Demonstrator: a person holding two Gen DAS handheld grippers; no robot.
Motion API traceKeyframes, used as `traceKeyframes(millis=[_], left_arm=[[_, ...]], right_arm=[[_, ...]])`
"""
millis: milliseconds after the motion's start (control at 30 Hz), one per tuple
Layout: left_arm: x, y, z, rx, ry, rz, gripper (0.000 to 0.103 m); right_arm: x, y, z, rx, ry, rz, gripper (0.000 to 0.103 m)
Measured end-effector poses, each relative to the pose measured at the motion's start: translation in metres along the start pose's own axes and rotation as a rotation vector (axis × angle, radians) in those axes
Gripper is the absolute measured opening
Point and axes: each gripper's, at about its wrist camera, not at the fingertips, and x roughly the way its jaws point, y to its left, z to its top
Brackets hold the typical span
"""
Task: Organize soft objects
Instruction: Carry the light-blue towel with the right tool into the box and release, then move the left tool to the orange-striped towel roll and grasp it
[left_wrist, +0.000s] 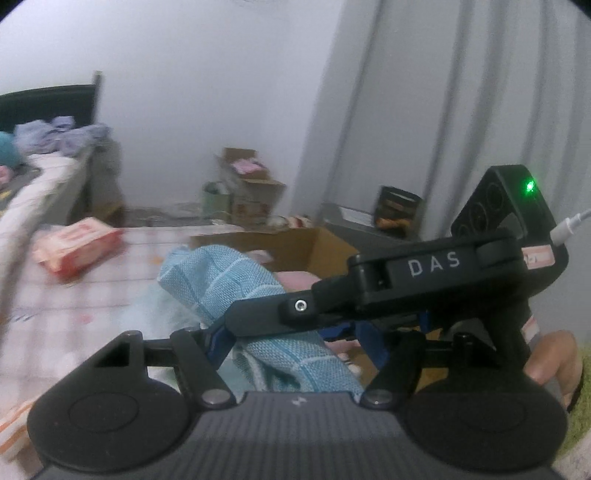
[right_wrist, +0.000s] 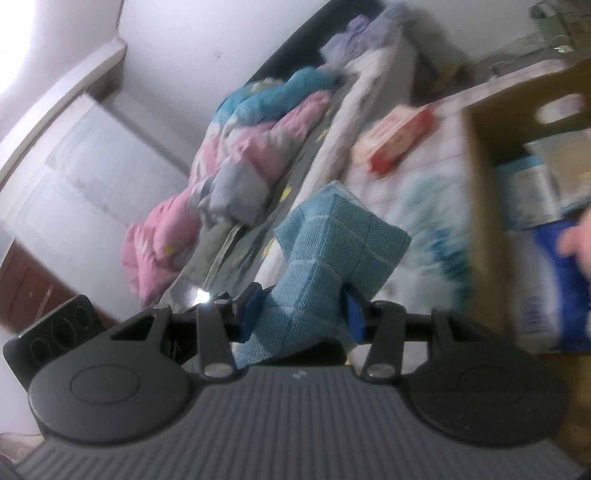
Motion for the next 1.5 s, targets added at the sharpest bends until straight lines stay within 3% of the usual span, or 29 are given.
traceKeyframes(millis=[200, 500, 800, 967, 1167, 1500], left_arm=[[0.064, -0.029, 0.017, 0.05, 0.081, -0.124, 0.07], [0.159, -0.055, 0.029, 0.073, 0.201, -0.244, 0.07], [0.237, -0.066, 0.035, 0.041, 0.314, -0.271, 0.07], [0.27, -0.065, 0.026, 0.028, 0.415, -0.251, 0.073], [0.269, -0.062, 0.024, 0.023, 0.43, -0.24, 0.076], [0.209, -0.048, 0.043, 0.019, 0.356, -0.194, 0.081]], right_arm=[[-0.05, -0.045, 0.01, 0.054, -0.06, -0.091, 0.044], [-0.101, -0.112, 0.03, 0.121, -0.096, -0.258, 0.042], [-0.11, -0.163, 0.06, 0.1, -0.068, -0.442, 0.042], [-0.104, -0.176, 0.068, 0.023, -0.054, -0.596, 0.044], [-0.107, -0.175, 0.066, -0.011, -0.07, -0.661, 0.044], [-0.14, -0.14, 0.048, 0.027, -0.196, -0.579, 0.044]])
